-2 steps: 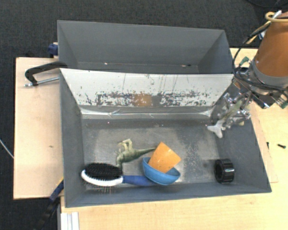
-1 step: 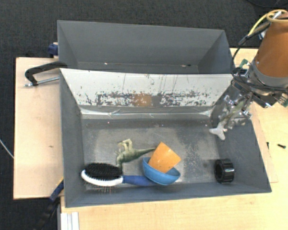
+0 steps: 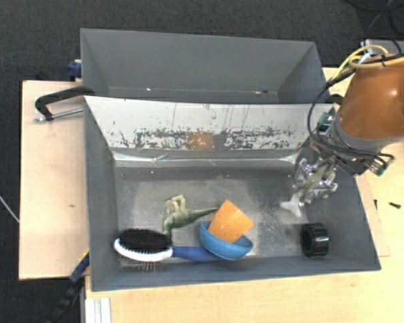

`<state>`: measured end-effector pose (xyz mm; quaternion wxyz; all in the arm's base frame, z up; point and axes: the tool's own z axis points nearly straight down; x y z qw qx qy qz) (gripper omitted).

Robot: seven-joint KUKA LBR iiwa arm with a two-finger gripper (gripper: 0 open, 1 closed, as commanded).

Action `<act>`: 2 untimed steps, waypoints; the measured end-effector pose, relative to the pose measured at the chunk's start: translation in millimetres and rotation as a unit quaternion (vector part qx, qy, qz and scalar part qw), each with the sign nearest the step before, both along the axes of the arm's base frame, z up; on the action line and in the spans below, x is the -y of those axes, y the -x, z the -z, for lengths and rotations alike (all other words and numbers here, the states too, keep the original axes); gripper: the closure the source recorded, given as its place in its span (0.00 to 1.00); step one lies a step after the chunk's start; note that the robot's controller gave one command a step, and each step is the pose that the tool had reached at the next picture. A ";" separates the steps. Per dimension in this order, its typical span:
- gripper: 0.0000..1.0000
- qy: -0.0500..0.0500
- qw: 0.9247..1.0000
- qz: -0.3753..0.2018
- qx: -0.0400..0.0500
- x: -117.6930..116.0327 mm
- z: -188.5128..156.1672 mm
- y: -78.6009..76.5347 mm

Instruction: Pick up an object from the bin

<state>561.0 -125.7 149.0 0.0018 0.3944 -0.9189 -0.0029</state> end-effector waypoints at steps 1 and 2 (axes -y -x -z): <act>0.00 0.001 1.000 0.000 0.004 0.6 -4.6 -2.3; 0.00 0.000 0.998 -0.068 0.001 -7.6 74.2 0.3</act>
Offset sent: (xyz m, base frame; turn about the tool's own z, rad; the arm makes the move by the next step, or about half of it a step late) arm 0.0000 0.0000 0.0000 0.0000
